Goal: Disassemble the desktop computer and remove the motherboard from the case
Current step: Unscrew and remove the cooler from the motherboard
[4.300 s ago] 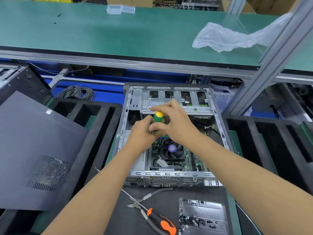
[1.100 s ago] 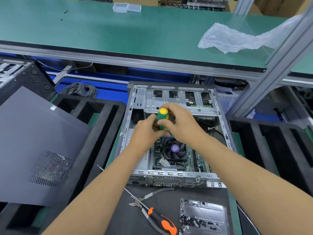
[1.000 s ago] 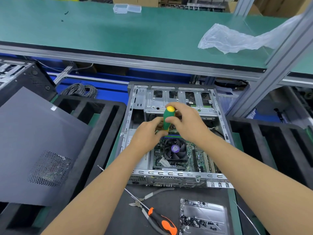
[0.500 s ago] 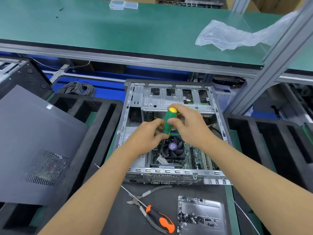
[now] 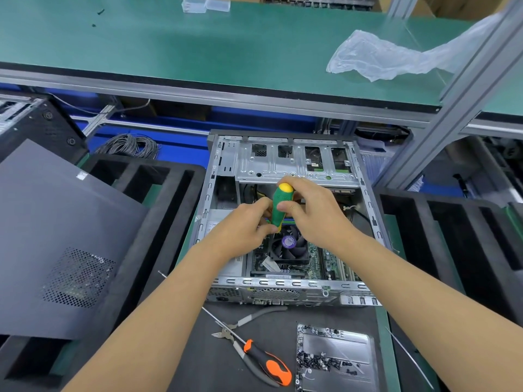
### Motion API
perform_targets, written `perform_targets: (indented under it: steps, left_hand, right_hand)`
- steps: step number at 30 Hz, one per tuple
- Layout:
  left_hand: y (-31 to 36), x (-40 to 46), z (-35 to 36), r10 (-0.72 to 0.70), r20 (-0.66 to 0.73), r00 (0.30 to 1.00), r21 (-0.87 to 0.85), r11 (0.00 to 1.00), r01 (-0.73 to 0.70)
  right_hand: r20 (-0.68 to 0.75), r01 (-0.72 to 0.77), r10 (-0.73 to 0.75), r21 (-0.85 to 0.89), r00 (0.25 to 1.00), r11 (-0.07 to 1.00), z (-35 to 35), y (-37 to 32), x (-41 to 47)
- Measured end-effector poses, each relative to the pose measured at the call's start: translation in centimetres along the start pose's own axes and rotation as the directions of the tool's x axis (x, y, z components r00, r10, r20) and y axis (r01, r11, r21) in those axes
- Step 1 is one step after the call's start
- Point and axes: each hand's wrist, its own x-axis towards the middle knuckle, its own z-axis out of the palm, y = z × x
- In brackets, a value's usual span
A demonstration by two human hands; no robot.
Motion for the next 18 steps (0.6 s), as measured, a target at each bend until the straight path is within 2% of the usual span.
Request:
perform_targets:
  steps: [9, 15, 18]
  left_hand:
    - [0.0, 0.0, 0.0, -0.001, 0.03, 1.0, 0.021, 1.0, 0.0]
    - [-0.2, -0.4, -0.2, 0.026, 0.066, 0.998, 0.125, 0.992, -0.034]
    - [-0.5, -1.0, -0.2, 0.061, 0.02, 0.998, 0.111, 0.992, -0.063]
  right_hand:
    - [0.005, 0.011, -0.011, -0.003, 1.0, 1.0, 0.0, 0.1, -0.3]
    - [0.038, -0.034, 0.032, 0.045, 0.999, 0.998, -0.1, -0.4, -0.4]
    - [0.053, -0.036, 0.034, 0.035, 0.998, 0.999, -0.1, -0.7, -0.7]
